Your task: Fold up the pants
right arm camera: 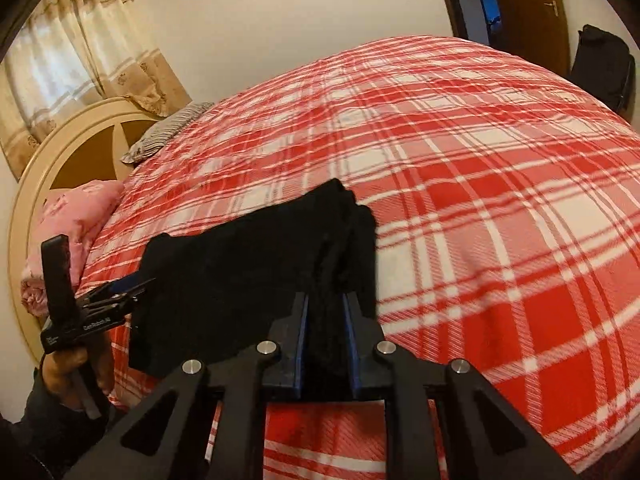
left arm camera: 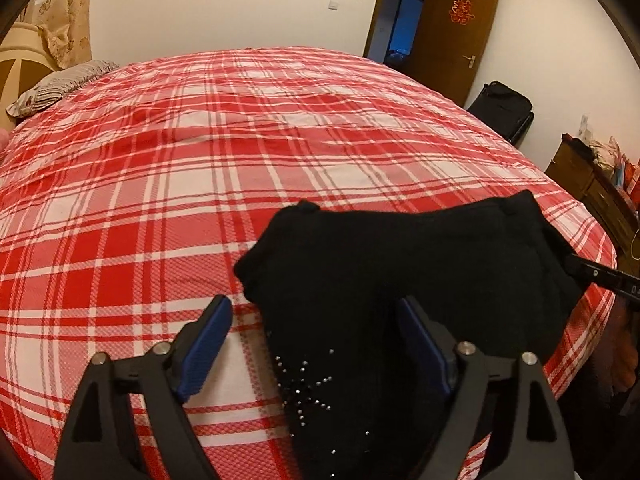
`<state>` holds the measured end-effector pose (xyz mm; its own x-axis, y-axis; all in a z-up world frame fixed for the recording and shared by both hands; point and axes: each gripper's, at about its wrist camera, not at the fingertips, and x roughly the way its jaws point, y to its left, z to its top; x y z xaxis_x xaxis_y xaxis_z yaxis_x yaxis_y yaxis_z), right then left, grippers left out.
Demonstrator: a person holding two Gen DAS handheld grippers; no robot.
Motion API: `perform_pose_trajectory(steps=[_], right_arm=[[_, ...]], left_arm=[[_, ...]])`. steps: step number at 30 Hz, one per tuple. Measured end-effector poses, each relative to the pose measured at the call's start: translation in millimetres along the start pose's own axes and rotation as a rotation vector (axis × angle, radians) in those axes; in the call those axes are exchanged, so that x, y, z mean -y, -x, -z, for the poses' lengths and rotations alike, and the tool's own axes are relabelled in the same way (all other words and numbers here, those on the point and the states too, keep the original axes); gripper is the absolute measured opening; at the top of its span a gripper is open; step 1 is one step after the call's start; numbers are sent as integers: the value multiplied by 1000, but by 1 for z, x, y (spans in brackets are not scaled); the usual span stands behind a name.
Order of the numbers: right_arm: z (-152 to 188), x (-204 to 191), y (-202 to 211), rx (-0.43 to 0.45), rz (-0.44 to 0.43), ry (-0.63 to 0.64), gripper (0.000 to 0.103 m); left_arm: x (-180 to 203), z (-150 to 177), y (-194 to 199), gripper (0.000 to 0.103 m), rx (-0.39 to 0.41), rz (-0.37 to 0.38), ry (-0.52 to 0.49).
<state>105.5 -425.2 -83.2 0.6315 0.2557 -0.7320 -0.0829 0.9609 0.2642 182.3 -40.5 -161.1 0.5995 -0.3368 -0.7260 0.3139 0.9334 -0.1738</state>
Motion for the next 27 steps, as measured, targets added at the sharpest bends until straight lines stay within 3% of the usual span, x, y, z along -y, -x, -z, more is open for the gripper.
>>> perform_pose_trajectory(steps=[6, 8, 9, 11, 14, 17, 20, 23, 27], right_arm=[[1, 23, -13, -37, -35, -63, 19], [-1, 24, -7, -29, -25, -80, 37], [-3, 21, -1, 4, 31, -65, 50], [-8, 10, 12, 82, 75, -14, 51], [-17, -16, 22, 139, 4, 60, 52], [-23, -44, 8, 109, -69, 138, 56], [-23, -58, -16, 63, -29, 178, 57], [-18, -46, -38, -6, -72, 116, 57], [-16, -25, -39, -16, -132, 57, 57]], left_arm=[[-3, 6, -19, 101, -25, -37, -16], [-7, 6, -17, 101, -24, -18, 18], [-7, 6, -15, 101, -22, -19, 17], [-4, 5, -12, 101, -17, -27, 4], [-2, 5, -11, 101, -16, -27, -4], [-3, 5, -13, 101, -23, -28, 1], [-3, 5, -13, 101, -28, -28, 4], [-2, 4, -12, 101, -30, -31, -4], [-3, 4, -14, 101, -34, -27, 1]])
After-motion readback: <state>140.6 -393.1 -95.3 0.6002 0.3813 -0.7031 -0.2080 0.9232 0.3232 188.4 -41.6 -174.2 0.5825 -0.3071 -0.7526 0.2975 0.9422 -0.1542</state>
